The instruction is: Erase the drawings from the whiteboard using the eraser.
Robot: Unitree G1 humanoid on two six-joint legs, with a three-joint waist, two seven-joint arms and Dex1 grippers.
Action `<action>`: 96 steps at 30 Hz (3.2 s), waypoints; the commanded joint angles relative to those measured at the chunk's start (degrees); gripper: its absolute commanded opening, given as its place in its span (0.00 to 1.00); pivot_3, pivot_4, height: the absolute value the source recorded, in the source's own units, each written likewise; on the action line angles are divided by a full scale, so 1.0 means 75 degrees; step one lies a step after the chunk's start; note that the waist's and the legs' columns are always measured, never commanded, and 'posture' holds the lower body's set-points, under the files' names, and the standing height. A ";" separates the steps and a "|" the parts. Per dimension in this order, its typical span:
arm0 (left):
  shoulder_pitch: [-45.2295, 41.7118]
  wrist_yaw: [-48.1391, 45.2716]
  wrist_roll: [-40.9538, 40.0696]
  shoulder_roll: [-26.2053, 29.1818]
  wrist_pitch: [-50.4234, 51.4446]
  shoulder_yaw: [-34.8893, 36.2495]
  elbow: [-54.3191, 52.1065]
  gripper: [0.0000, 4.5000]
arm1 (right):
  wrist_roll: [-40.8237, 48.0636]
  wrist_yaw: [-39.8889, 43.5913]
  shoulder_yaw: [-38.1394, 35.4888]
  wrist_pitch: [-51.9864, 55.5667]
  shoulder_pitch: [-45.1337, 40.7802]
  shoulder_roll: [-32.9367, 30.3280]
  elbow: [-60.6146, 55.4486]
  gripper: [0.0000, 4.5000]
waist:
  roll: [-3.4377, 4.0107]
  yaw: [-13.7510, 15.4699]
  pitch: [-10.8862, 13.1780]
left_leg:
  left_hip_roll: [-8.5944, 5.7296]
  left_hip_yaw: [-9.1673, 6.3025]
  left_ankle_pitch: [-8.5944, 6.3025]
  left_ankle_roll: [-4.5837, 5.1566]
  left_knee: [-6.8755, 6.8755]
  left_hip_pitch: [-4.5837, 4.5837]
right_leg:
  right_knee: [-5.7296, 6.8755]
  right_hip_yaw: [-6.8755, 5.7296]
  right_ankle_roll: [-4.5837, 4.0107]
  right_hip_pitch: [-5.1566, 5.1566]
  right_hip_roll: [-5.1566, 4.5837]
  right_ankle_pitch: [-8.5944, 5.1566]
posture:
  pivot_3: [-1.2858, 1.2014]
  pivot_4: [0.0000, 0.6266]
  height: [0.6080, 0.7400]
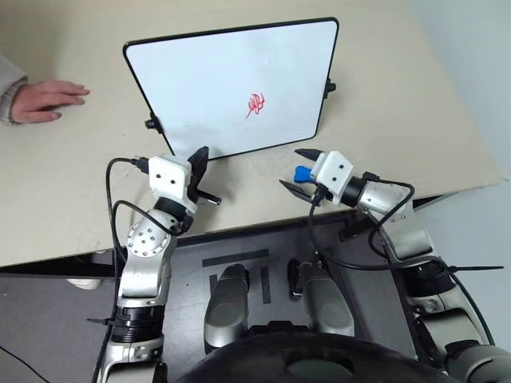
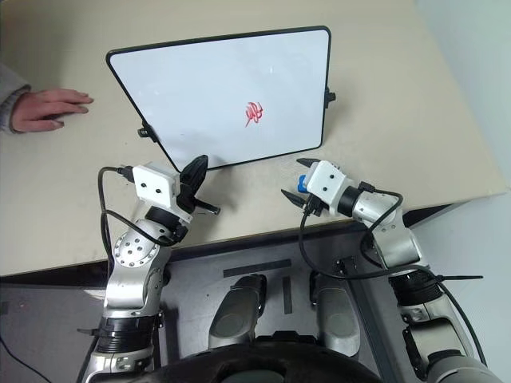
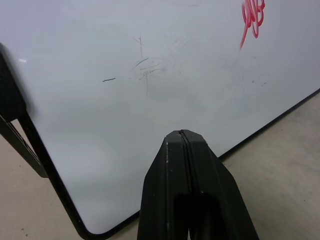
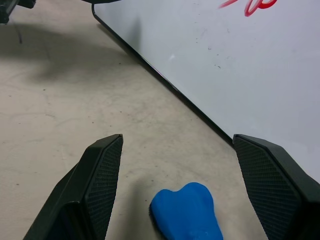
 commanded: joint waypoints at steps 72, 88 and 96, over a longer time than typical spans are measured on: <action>-0.0075 0.0154 0.0092 -0.0401 -0.0268 -0.0510 -0.0034 0.00 | 0.0140 0.0355 -0.0335 0.0485 -0.0020 -0.1091 -0.0603 0.01 | -0.0001 0.0009 -0.0001 | -0.0030 0.0014 -0.0043 0.0040 0.0033 0.0014 | 0.0004 0.0116 0.0058 0.0016 0.0029 -0.0037 | 0.52 0.24 1.00; 0.0206 0.0030 -0.0066 -0.0383 -0.0429 -0.0483 -0.0213 0.00 | -0.1867 -0.0630 0.0571 -0.3641 -0.3097 -0.0259 0.2147 0.01 | 0.0002 -0.0016 0.0001 | -0.0023 0.0017 -0.0057 0.0046 0.0029 0.0009 | 0.0005 0.0116 -0.0036 -0.0017 0.0024 0.0022 | 0.52 0.24 1.00; 0.0289 0.0057 -0.0077 -0.0426 -0.0499 -0.0440 -0.0264 0.00 | -0.2794 -0.1587 0.0894 -0.5304 -0.3995 0.0089 0.4650 0.01 | 0.0004 -0.0025 0.0002 | -0.0022 0.0017 -0.0074 0.0040 0.0028 0.0008 | 0.0011 0.0114 -0.0059 -0.0042 0.0021 0.0041 | 0.52 0.24 1.00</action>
